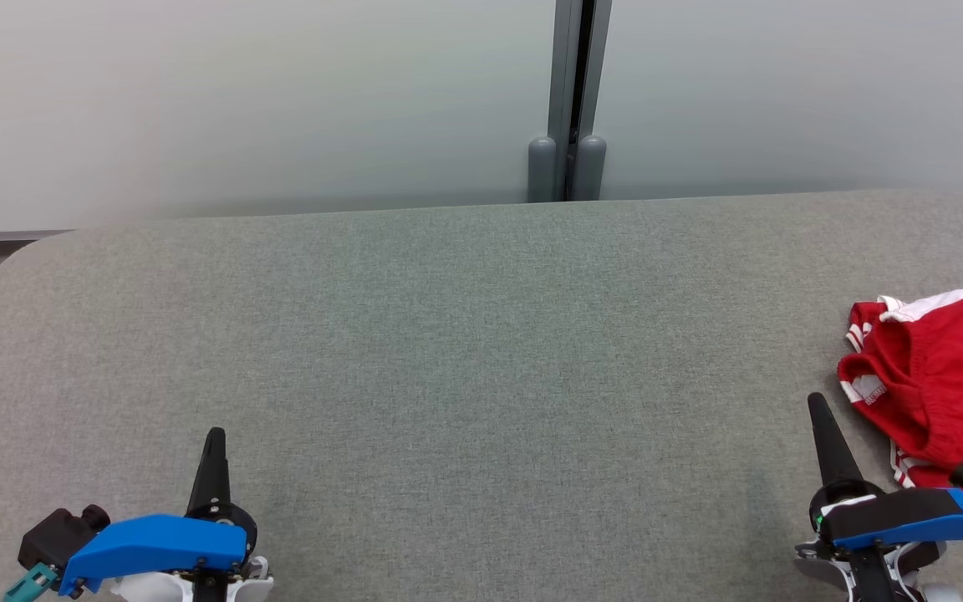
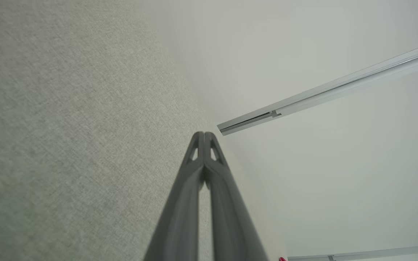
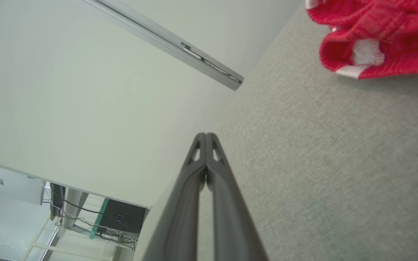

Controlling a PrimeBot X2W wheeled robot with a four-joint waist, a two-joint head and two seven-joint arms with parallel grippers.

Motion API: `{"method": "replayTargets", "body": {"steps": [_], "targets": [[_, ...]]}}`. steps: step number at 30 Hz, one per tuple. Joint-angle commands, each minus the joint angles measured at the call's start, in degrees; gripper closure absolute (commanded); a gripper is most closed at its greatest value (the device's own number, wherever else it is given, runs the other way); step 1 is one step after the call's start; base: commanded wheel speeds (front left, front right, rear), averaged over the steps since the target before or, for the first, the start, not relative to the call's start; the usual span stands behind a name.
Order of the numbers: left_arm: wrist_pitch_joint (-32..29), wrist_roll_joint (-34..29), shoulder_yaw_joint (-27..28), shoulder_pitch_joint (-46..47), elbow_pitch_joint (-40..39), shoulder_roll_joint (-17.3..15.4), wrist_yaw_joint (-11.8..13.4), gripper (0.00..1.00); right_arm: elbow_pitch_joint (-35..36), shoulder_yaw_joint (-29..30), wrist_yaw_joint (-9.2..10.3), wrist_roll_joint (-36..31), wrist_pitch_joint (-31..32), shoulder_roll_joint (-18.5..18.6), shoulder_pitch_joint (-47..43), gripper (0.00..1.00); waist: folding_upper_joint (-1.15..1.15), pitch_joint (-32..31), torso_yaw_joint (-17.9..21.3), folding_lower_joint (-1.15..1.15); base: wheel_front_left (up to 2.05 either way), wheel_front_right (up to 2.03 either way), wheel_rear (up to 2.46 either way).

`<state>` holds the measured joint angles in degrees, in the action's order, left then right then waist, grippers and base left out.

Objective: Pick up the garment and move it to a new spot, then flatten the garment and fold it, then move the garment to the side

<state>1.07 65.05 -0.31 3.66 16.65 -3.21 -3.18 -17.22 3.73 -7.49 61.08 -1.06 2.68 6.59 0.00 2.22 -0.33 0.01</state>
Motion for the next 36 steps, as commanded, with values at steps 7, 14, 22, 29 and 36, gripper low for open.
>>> {"method": "replayTargets", "body": {"steps": [7, 14, 22, 29, 36], "targets": [[-1.2, 4.3, 1.4, 1.5, -1.0, 0.1, -1.1, 1.0, 1.2, 0.6, -0.01, 5.1, 1.2, 0.2, -0.1, 1.0, 0.0, -0.2, 0.0, 0.0, 0.0, 0.0, 0.0], [-2.2, 7.8, 2.3, 1.8, -1.2, 0.1, -1.5, 1.0, 1.5, 0.9, -0.01, 9.1, 2.2, 0.2, -0.2, 1.0, 0.0, -0.5, 0.1, 0.0, 0.0, 0.0, 0.0], [-3.3, 11.6, 3.2, 2.0, -1.5, 0.2, -2.1, 1.0, 1.9, 1.3, -0.01, 13.4, 3.3, 0.3, -0.3, 1.0, 0.0, -0.7, 0.1, 0.0, 0.0, 0.0, 0.0], [-4.2, 14.7, 4.0, 2.1, -1.8, 0.2, -2.6, 1.0, 2.2, 1.6, -0.01, 17.0, 4.2, 0.3, -0.3, 1.0, 0.0, -0.9, 0.2, -0.01, 0.0, 0.0, 0.0], [-5.1, 17.7, 4.7, 2.4, -2.0, 0.2, -3.0, 1.0, 2.5, 1.9, -0.01, 20.4, 5.0, 0.3, -0.4, 1.0, 0.0, -1.2, 0.2, -0.01, 0.0, 0.0, 0.0]]}}
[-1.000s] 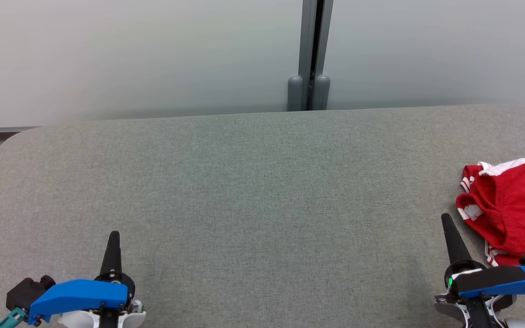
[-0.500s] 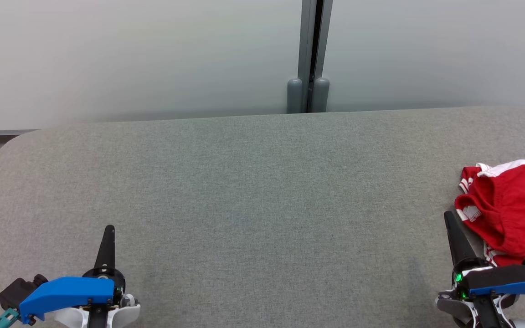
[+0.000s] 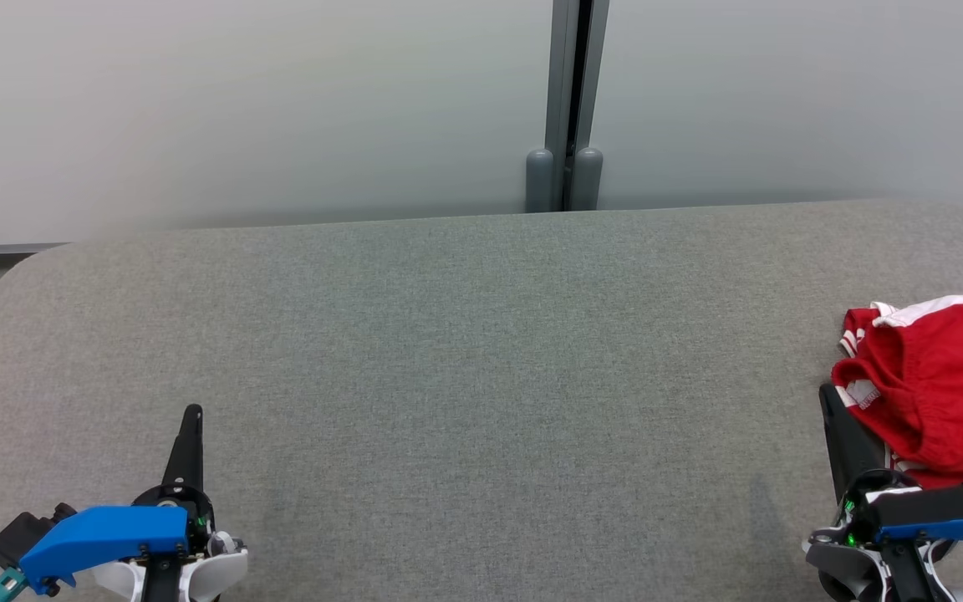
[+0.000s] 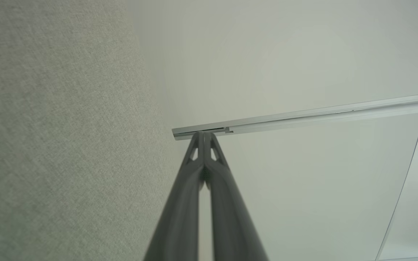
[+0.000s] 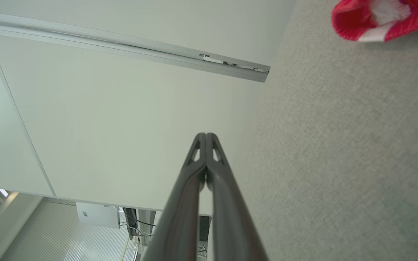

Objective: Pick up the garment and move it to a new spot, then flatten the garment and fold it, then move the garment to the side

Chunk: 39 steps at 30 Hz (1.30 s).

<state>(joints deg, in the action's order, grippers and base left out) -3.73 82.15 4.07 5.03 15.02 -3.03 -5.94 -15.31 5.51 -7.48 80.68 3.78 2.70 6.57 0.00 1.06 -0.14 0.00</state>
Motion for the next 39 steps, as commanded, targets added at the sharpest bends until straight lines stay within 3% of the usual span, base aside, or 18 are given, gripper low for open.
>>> {"method": "replayTargets", "body": {"steps": [1, 26, 39], "targets": [[-0.3, 1.0, 0.4, 1.0, -0.4, 0.0, -0.3, 1.0, 0.6, 0.2, -0.02, 1.2, 0.3, 0.3, -0.4, 1.0, 0.0, 0.0, 0.0, 0.0, 0.0, 0.0, 0.0], [-3.0, 10.3, 2.7, 1.5, -1.1, 0.2, -1.9, 1.0, 1.4, 1.2, -0.02, 11.8, 2.9, 0.3, -0.7, 1.0, 0.0, -0.9, 0.1, 0.0, 0.0, 0.0, 0.0], [-3.1, 10.3, 2.7, 1.5, -1.1, 0.2, -1.7, 1.0, 1.4, 1.1, -0.02, 11.8, 3.0, 0.3, -0.7, 1.0, 0.0, -0.9, 0.1, 0.0, 0.0, 0.0, 0.0]]}}
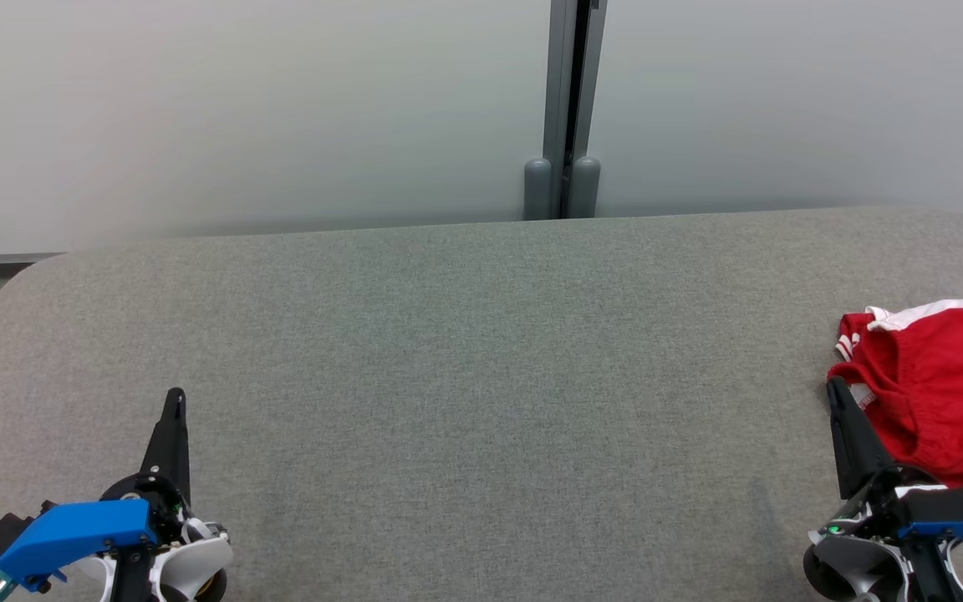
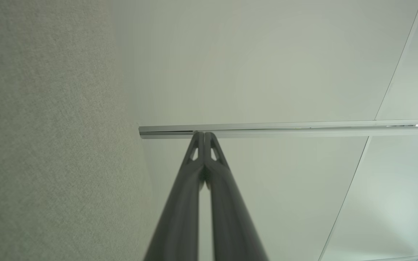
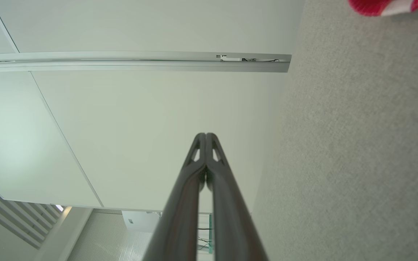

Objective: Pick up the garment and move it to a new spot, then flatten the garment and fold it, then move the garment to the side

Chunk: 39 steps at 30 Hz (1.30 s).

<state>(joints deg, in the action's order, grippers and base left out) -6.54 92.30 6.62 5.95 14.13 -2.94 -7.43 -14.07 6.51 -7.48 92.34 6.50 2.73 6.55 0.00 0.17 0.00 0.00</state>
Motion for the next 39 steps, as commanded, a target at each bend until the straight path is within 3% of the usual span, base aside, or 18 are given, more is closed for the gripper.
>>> {"method": "replayTargets", "body": {"steps": [1, 39], "targets": [[-0.3, 0.1, 0.2, 0.5, -0.2, 0.1, -0.3, 1.0, 0.2, 0.1, -0.02, 0.1, 0.3, 0.3, -0.7, 1.0, 0.0, 0.0, 0.0, 0.0, 0.0, 0.0, 0.0], [-0.3, 0.1, 0.2, 0.5, -0.2, 0.1, -0.3, 1.0, 0.2, 0.1, -0.02, 0.2, 0.3, 0.3, -0.6, 1.0, 0.0, 0.0, 0.0, 0.0, 0.0, 0.0, 0.0]]}}
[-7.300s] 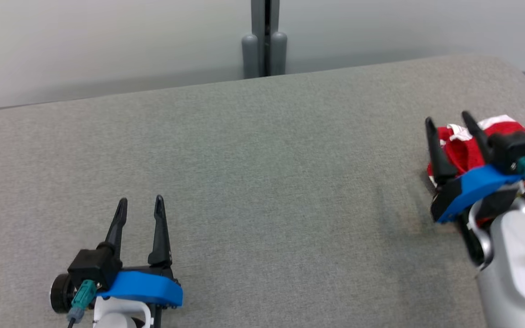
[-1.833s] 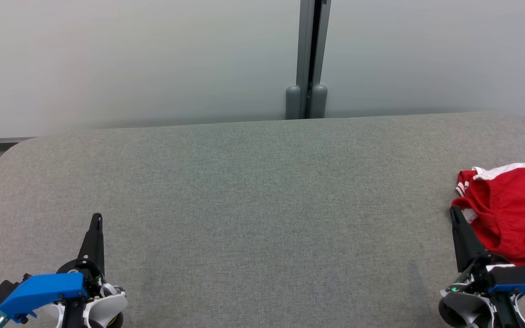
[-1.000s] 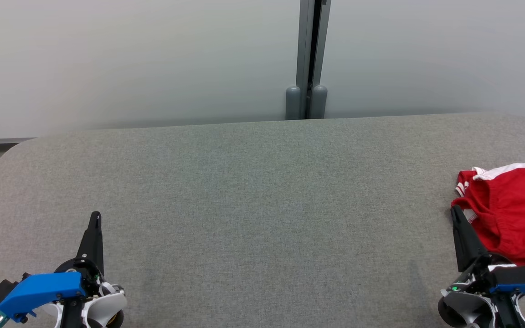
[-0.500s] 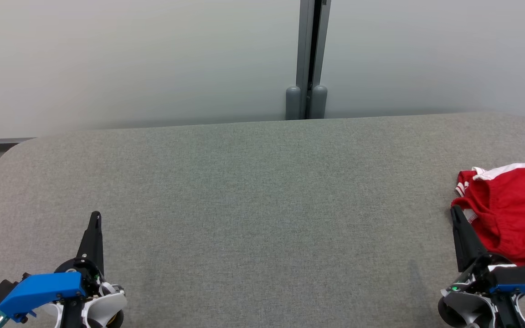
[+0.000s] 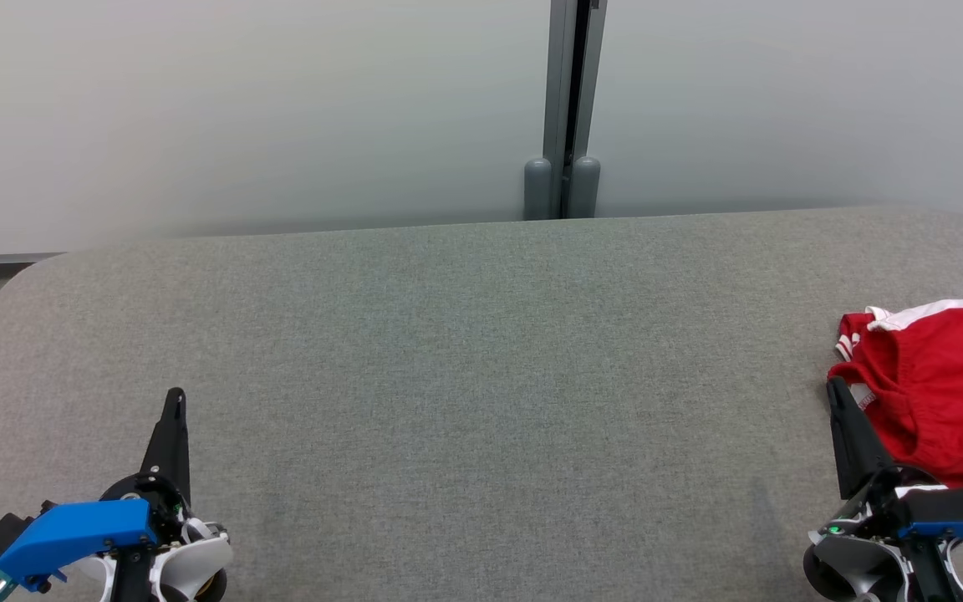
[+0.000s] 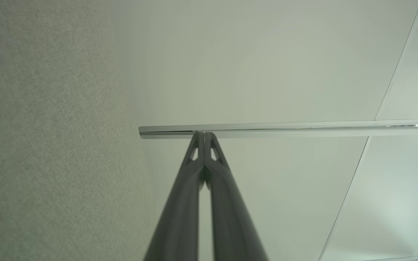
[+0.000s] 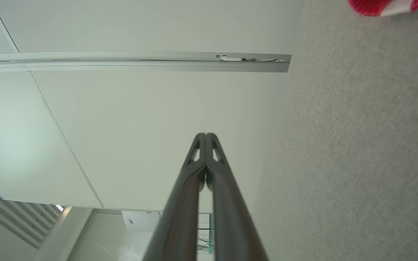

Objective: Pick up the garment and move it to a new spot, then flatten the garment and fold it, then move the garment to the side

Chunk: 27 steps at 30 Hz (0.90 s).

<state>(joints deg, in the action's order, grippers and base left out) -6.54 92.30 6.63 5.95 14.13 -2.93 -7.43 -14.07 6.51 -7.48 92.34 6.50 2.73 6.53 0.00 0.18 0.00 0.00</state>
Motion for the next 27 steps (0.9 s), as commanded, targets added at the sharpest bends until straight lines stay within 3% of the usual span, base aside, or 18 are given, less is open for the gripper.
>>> {"method": "replayTargets", "body": {"steps": [1, 27], "targets": [[-0.3, 0.1, 0.2, 0.5, -0.2, 0.1, -0.3, 1.0, 0.2, 0.1, -0.02, 0.2, 0.3, 0.3, -0.6, 1.0, 0.0, 0.0, 0.0, 0.0, 0.0, 0.0, 0.0], [-0.3, 0.1, 0.2, 0.5, -0.2, 0.1, -0.3, 1.0, 0.2, 0.1, -0.02, 0.2, 0.3, 0.3, -0.6, 1.0, 0.0, 0.0, 0.0, 0.0, 0.0, 0.0, 0.0]]}}
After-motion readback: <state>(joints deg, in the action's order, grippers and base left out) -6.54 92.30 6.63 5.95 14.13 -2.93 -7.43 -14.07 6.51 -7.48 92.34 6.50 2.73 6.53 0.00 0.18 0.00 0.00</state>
